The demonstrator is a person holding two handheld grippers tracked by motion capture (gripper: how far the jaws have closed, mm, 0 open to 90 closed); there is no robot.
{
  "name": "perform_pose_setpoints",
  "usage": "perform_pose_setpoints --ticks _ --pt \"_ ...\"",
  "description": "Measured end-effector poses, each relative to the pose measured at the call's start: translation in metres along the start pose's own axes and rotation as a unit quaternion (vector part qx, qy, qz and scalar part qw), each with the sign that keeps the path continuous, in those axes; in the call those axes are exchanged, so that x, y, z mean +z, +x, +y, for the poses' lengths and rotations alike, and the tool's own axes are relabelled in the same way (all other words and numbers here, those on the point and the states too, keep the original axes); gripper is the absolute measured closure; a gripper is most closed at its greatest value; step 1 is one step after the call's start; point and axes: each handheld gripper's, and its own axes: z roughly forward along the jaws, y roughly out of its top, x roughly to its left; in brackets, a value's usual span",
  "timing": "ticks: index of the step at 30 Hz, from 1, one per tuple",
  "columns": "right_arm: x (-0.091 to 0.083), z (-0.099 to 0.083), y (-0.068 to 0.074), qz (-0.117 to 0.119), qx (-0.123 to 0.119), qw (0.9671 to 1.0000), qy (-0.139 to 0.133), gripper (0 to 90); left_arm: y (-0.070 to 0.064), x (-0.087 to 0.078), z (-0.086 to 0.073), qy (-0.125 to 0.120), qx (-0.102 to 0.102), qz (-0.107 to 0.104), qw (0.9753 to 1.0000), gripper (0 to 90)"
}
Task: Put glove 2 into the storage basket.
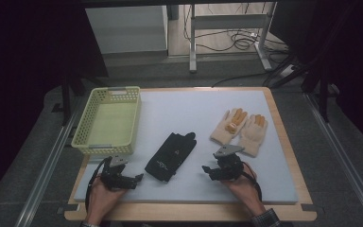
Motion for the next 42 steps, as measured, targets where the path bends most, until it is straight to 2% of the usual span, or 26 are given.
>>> perform_pose_setpoints --ticks 4,9,11,12,16,17,21,27,28,34,42 --pt "-0.004 -0.009 -0.011 -0.016 0.002 0.9999 0.005 21.4 -0.002 -0.004 0.003 -0.011 -0.006 -0.031 0.9994 3.7" --pt "-0.010 -0.023 -0.028 -0.041 0.025 0.9988 0.007 15.3 -0.013 -0.005 0.011 -0.009 0.011 -0.049 0.9987 0.0" --pt "-0.012 -0.024 -0.031 -0.048 0.026 0.9985 0.010 14.7 -0.016 -0.005 0.014 -0.008 0.018 -0.048 0.9986 0.0" --pt "-0.015 -0.029 -0.039 -0.058 0.035 0.9977 0.007 13.4 -0.020 -0.004 0.019 -0.007 0.021 -0.049 0.9986 0.0" --pt "-0.013 -0.034 -0.046 -0.066 0.042 0.9969 0.015 11.0 -0.025 -0.004 0.030 -0.005 0.027 -0.051 0.9983 0.0" --pt "-0.013 -0.034 -0.047 -0.060 0.049 0.9969 0.014 10.6 -0.026 -0.003 0.032 -0.005 0.030 -0.052 0.9982 0.0" --pt "-0.012 -0.034 -0.047 -0.060 0.047 0.9970 0.017 10.0 -0.032 0.000 0.045 -0.001 0.039 -0.057 0.9977 0.0" --pt "-0.012 -0.035 -0.047 -0.060 0.047 0.9970 0.016 10.0 -0.040 0.012 0.067 0.000 0.039 -0.060 0.9974 0.0" --pt "-0.012 -0.035 -0.047 -0.060 0.047 0.9970 0.016 10.0 -0.040 0.012 0.067 0.000 0.039 -0.060 0.9974 0.0" --pt "-0.012 -0.035 -0.047 -0.059 0.047 0.9970 0.015 10.0 -0.052 0.030 0.090 0.010 0.051 -0.053 0.9972 0.0" --pt "-0.012 -0.035 -0.047 -0.059 0.047 0.9970 0.015 10.0 -0.073 0.052 0.100 0.028 0.063 -0.036 0.9970 0.0"
